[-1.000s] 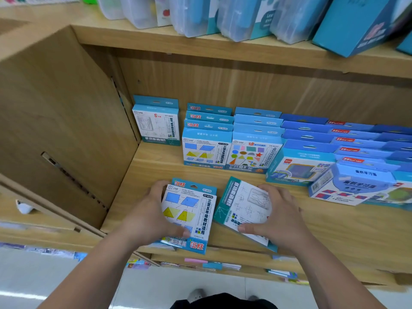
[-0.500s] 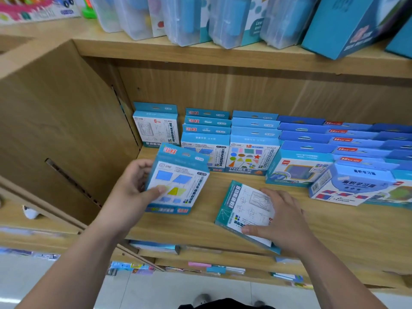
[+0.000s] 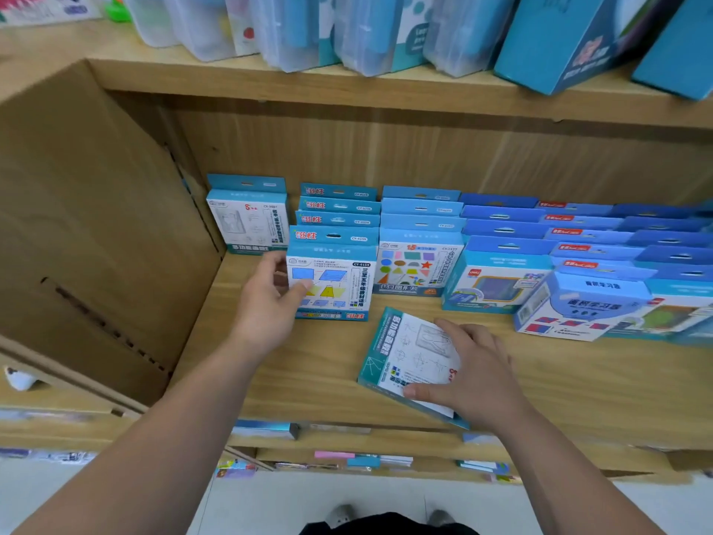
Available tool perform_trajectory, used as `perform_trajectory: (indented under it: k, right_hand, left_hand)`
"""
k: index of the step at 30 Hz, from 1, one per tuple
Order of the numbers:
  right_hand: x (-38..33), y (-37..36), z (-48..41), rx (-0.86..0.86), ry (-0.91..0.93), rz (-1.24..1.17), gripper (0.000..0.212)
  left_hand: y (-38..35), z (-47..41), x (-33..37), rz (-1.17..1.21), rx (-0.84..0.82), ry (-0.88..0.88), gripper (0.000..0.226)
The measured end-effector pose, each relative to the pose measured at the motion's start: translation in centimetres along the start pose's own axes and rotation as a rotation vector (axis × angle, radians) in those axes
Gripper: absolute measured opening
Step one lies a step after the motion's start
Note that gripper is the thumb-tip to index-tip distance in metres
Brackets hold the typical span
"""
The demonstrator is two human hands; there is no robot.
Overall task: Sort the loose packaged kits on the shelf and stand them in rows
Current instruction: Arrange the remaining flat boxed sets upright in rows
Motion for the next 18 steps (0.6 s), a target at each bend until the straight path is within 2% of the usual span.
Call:
perform_trajectory:
  k: [3, 7, 10, 14, 16, 18]
  right_hand:
    - [0.0, 0.3, 0.1, 0.008, -0.076, 0.072, 0.131]
    - [0.1, 0.5, 0.3, 0.011, -0.079, 0.106, 0.127]
    - [0.1, 0.6, 0.5, 0.006, -0.067, 0.069, 0.124]
    - [-0.1, 0.6, 0.7, 0.005, -0.046, -0.009, 0.127]
    - [-0.2, 0.6, 0.7, -0.001, -0.025, -0.093, 0.127]
    - [-0.4, 0.6, 0.7, -0.01, 0.006, -0.176, 0.128]
  left_hand:
    - [-0.7, -0.3, -0.1, -0.02, 0.038, -0.04, 0.034]
    - [-1.4, -0.1, 0.0, -0.002, 0.053, -0.067, 0.037]
    - [-1.3, 0.4, -0.2, 0.021, 0.068, -0.062, 0.037]
    - [-0.5, 1.9, -1.2, 0.037, 0.087, 0.021, 0.05]
    - [-0.2, 3.4, -1.7, 0.015, 0.067, 0.056, 0.046]
    - [-0.5, 5.2, -1.8, -0.011, -0.025, 0.064, 0.038]
Point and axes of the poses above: each hand's wrist, its own z-axis away from the middle knuckle, its own y-axis out of the back of the hand, x = y × z, the point moved 4 cm from there along -z, towards the middle knuckle, and after that the axes turned 8 degrees about x, right-handed, at the moved point
